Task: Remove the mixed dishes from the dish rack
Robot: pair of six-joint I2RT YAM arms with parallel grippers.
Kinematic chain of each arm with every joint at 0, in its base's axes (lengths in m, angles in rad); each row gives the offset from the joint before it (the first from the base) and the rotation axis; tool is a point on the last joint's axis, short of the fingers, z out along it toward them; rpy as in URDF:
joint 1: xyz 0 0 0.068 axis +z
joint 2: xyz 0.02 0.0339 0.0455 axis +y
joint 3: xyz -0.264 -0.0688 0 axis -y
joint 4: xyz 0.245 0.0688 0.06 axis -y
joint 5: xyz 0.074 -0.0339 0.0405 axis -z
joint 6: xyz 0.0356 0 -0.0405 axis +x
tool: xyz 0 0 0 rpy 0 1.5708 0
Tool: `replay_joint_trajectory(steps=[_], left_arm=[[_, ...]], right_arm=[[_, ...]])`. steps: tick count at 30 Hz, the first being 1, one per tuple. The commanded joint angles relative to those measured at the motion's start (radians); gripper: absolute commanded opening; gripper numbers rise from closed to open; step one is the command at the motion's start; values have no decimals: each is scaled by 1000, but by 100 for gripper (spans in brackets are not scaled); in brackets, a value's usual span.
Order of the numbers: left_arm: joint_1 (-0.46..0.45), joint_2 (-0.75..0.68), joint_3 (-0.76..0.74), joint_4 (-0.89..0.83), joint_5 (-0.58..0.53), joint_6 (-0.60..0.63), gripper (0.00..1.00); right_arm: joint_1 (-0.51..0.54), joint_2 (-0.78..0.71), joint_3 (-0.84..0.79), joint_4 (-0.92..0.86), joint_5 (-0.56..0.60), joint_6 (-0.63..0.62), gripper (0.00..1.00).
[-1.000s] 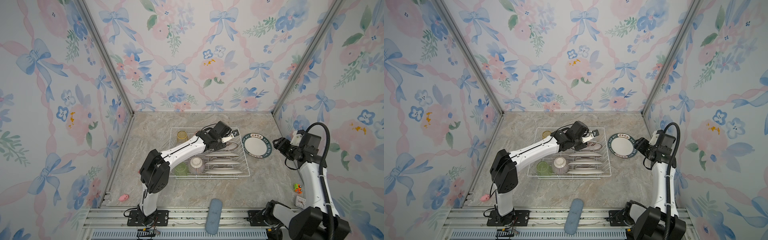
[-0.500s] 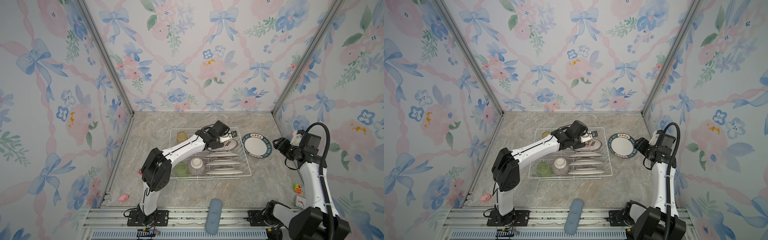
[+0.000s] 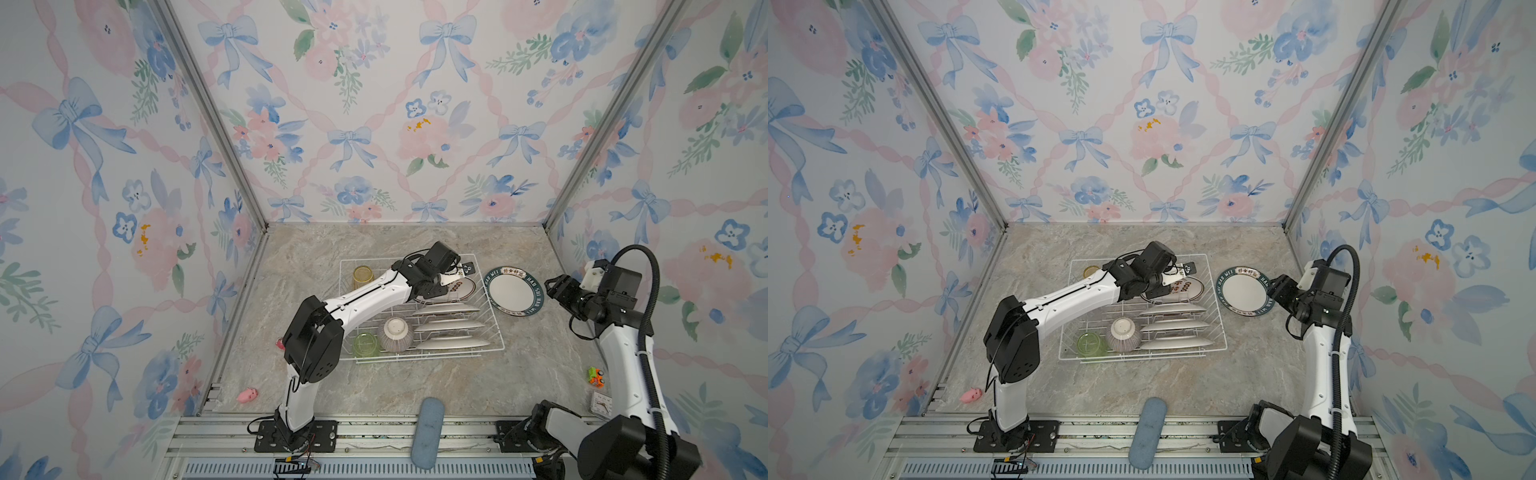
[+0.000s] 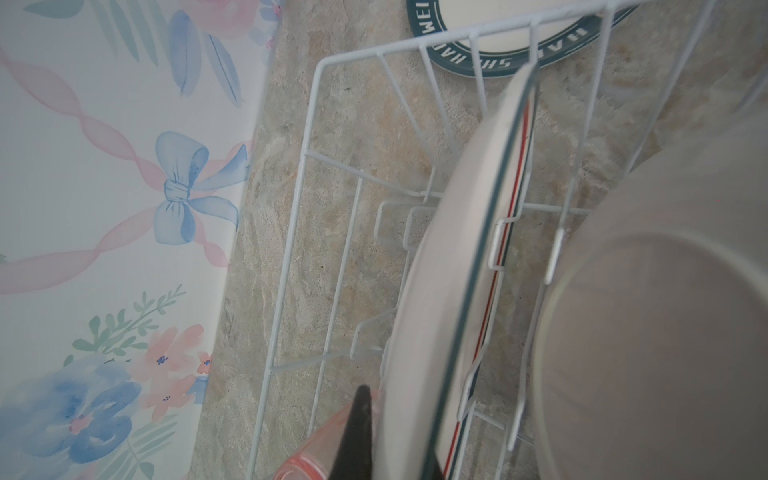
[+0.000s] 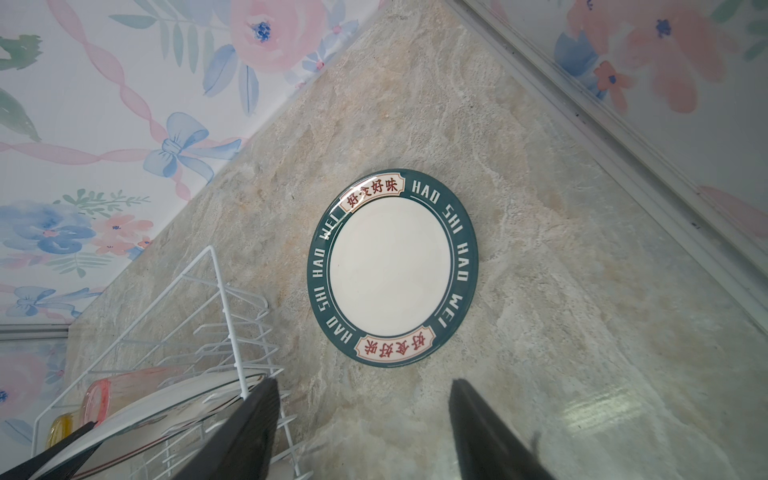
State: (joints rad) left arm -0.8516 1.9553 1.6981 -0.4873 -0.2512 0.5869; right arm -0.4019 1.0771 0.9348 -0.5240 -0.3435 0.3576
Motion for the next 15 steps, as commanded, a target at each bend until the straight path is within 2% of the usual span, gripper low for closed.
replay_joint_trajectory(steps=[1,15], left_arm=[[-4,-16,42,-20,-18,-55,0],[-24,-126,68,-20,-78,-68,0]], right_arm=[[13,-21,2,-12,-3,7,68],[46,-36,-2,7,-9,17,67]])
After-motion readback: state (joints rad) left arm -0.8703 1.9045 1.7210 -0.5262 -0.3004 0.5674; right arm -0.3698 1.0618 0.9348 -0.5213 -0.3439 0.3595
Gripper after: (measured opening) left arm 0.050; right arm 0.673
